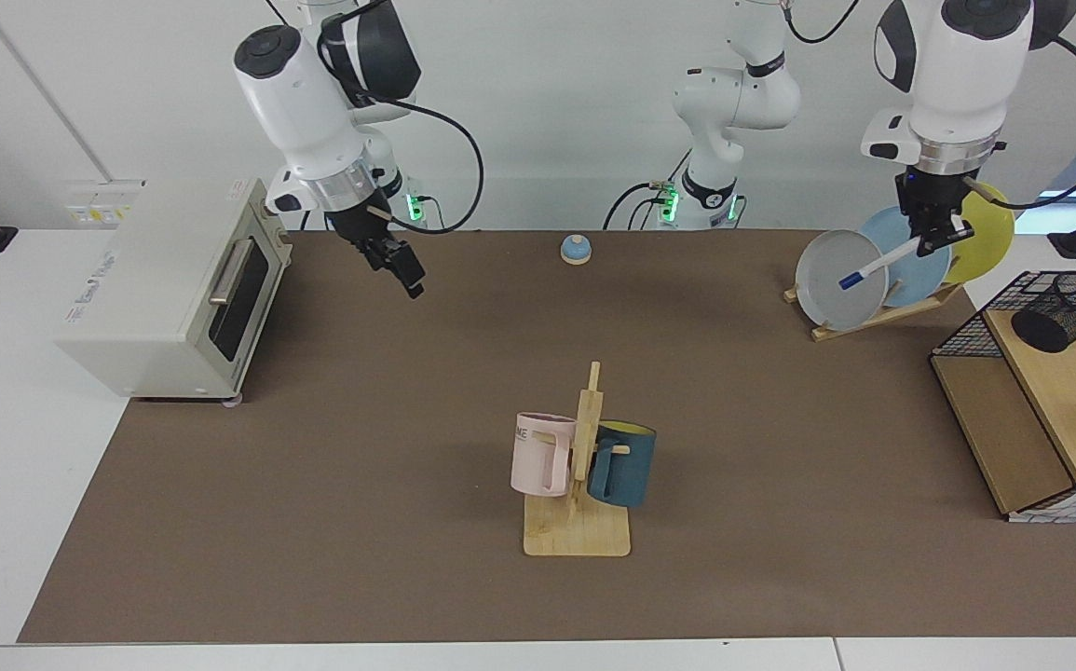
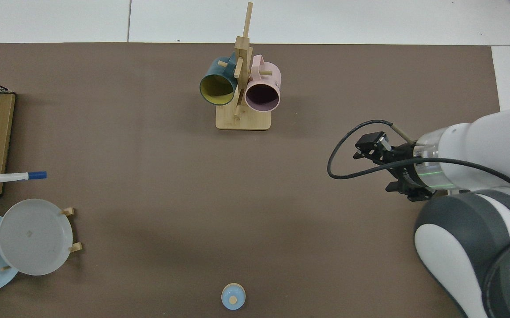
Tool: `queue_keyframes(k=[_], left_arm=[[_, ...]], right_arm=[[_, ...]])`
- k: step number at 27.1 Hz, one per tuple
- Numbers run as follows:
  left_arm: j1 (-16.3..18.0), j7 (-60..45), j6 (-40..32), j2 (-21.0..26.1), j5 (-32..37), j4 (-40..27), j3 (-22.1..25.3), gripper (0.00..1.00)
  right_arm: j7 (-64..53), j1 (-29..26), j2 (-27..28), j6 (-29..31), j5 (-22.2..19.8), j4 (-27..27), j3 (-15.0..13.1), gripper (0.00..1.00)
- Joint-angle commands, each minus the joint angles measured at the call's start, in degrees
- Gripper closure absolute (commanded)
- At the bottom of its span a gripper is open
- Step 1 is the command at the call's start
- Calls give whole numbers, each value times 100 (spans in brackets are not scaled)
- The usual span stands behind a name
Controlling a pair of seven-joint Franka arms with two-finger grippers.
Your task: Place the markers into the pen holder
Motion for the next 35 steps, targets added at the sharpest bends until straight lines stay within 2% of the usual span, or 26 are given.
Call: queue_keyframes(k=[1, 7, 10, 13, 15, 18, 21, 24, 27, 29, 32, 35], left_arm=[[-24, 130, -2, 121, 1021, 227, 140, 100], [-16, 129, 15, 200, 2138, 350, 324, 100], [-7, 156, 6, 385, 2508, 648, 368, 100], [20, 366, 103, 657, 2588, 946, 736, 100], [20, 515, 225, 833, 2597, 1132, 930, 100], [63, 613, 848, 904, 2675, 1159, 1359, 100], [63, 622, 1175, 921, 2737, 1132, 1651, 100], [63, 630, 1193, 991, 2807, 1150, 1678, 100], [90, 762, 1246, 1105, 2799, 1167, 1748, 100], [107, 780, 1202, 1211, 2825, 1167, 1792, 100], [151, 815, 1237, 1527, 2799, 1272, 1845, 100], [151, 797, 1272, 1580, 2852, 1317, 1827, 100]], right_arm=[[-1289, -395, -270, -174, -554, 9, 107, 0], [-3169, -518, -455, -192, -1319, 18, 81, 0], [-4022, -641, -455, -253, -1347, 87, 20, 0], [-4551, -790, -332, -577, -1338, 517, 37, 0], [-4604, -799, -166, -963, -1259, 834, 46, 0], [-4604, -817, -16, -1596, -1285, 1334, 46, 0], [-4596, -782, -33, -1712, -1268, 1476, 46, 0], [-4596, -983, -94, -1843, -1215, 1450, -24, 0], [-4613, -1221, -103, -1958, -838, 1459, -42, 0], [-4613, -1212, -86, -2002, -793, 1477, -33, 0], [-4543, -1168, -33, -2379, -714, 1607, -7, 0], [-3861, -1125, -15, -2354, -539, 1714, 54, 0]])
